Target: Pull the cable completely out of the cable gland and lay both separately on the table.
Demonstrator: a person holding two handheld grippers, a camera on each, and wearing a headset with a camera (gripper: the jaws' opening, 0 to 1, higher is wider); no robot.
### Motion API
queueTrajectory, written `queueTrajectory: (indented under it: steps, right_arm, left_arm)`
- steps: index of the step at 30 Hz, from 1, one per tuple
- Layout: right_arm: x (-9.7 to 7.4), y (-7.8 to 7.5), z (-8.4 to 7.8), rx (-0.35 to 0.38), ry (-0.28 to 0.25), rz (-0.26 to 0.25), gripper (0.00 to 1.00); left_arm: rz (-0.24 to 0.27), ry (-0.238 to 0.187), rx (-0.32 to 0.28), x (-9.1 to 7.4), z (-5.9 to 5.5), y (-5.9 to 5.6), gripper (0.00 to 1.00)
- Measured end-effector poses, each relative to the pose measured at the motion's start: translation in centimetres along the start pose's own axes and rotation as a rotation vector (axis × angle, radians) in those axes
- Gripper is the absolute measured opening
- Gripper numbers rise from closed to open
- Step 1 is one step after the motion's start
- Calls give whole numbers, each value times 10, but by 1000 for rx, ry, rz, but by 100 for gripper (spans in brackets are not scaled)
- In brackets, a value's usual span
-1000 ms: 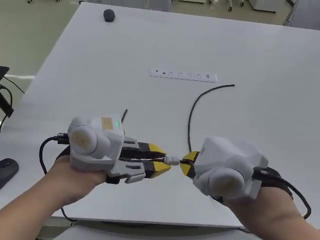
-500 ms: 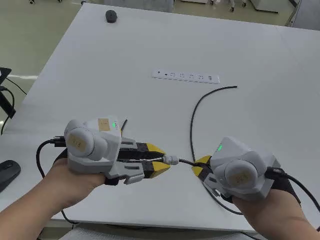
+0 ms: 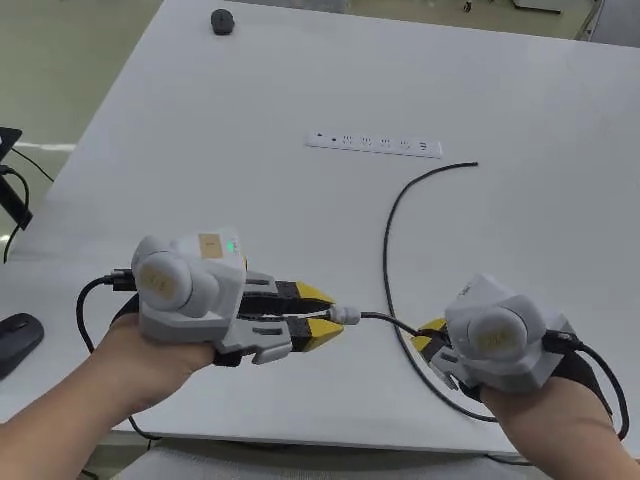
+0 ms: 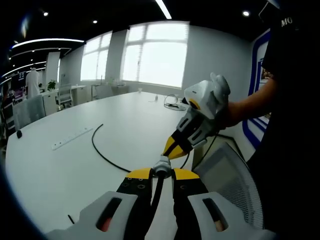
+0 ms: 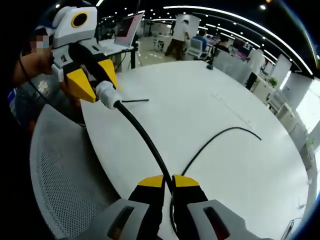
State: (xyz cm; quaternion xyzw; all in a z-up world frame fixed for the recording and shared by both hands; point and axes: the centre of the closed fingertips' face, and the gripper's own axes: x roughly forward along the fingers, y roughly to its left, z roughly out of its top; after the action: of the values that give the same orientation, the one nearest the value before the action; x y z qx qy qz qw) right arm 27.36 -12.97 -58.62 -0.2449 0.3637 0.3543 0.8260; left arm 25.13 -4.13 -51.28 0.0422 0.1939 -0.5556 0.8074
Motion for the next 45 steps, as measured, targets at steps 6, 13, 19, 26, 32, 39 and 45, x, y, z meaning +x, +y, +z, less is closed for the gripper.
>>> queueTrajectory:
  steps: [6,13,19,26,32,39,45]
  right_arm:
    - [-3,-3,6,-19,-27,-12,2]
    - [-23,-5,26,-41,-102,-38,15]
    - [-35,17,61,-245,-142,-35,15]
    - [-27,45,84,-454,-150,-20,13]
    - [-25,48,84,-525,-133,-15,5]
    - [-24,47,80,-519,-121,-14,2]
    - [-25,43,78,-444,-127,-7,1]
  left_arm:
    - [4,7,-2,-2,-2,5,15]
    - [5,5,-2,-4,-3,7,15]
    - [-5,6,2,-3,-3,5,15]
    - [-17,8,13,0,-2,2,15]
    - [-18,8,16,1,-1,1,15]
    - [-17,10,17,2,-2,0,15]
    - [-14,4,20,2,0,-2,15]
